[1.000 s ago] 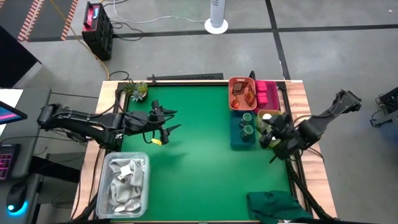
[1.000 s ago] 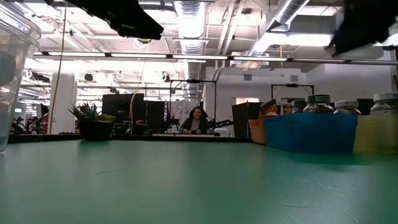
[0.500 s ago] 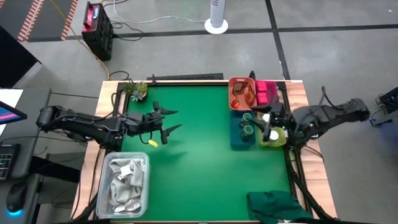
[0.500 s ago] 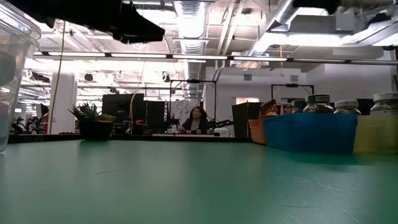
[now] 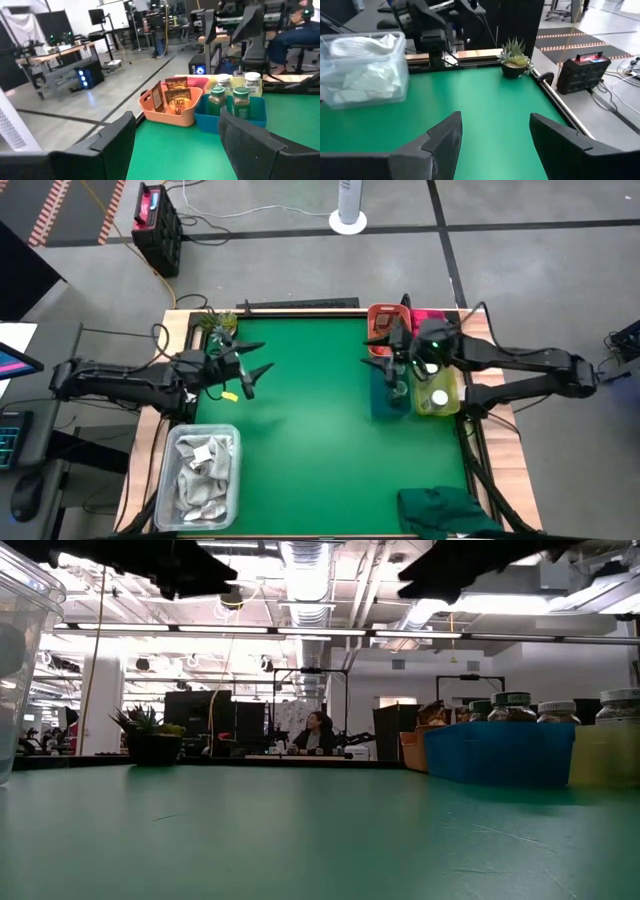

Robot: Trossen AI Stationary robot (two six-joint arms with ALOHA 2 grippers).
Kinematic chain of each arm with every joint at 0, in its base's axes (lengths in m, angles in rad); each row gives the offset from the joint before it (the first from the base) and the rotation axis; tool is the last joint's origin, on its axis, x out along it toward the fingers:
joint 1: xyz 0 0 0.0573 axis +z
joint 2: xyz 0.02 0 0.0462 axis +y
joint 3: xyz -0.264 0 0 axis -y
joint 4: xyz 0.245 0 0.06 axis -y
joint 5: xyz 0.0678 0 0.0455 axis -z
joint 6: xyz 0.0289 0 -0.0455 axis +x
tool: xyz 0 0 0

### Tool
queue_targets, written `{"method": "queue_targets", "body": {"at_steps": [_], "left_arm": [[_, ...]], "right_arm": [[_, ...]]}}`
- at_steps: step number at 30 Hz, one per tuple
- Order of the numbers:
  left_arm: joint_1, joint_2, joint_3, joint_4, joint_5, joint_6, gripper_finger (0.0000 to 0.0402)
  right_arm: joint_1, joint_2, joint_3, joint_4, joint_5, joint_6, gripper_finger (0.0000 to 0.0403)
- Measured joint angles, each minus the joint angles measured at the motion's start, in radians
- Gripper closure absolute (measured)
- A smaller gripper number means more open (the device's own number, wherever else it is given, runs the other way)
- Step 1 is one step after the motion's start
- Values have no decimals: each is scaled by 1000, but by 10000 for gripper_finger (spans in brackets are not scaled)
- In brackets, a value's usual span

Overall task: Sort spices by type
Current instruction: Return to Home Position

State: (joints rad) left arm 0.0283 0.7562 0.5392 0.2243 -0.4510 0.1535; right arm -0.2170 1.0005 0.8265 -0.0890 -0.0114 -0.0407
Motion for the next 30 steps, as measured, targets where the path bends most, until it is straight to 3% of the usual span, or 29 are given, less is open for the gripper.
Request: {"method": "queue_targets", "body": {"at_steps": [6, 18, 24, 30], "left_arm": [[40, -60, -44, -69, 78, -55, 134], [40, -222, -198, -85, 70, -150, 134], [31, -350, -272, -87, 72, -212, 134], [-33, -415, -348, -86, 82, -230, 134]], "right_arm": [[-126, 3, -12, -44, -117, -42, 143], [-160, -546, -460, 183, -123, 117, 143], [-170, -762, -578, 152, -14, 114, 143], [-194, -931, -605, 107, -12, 120, 143]]}}
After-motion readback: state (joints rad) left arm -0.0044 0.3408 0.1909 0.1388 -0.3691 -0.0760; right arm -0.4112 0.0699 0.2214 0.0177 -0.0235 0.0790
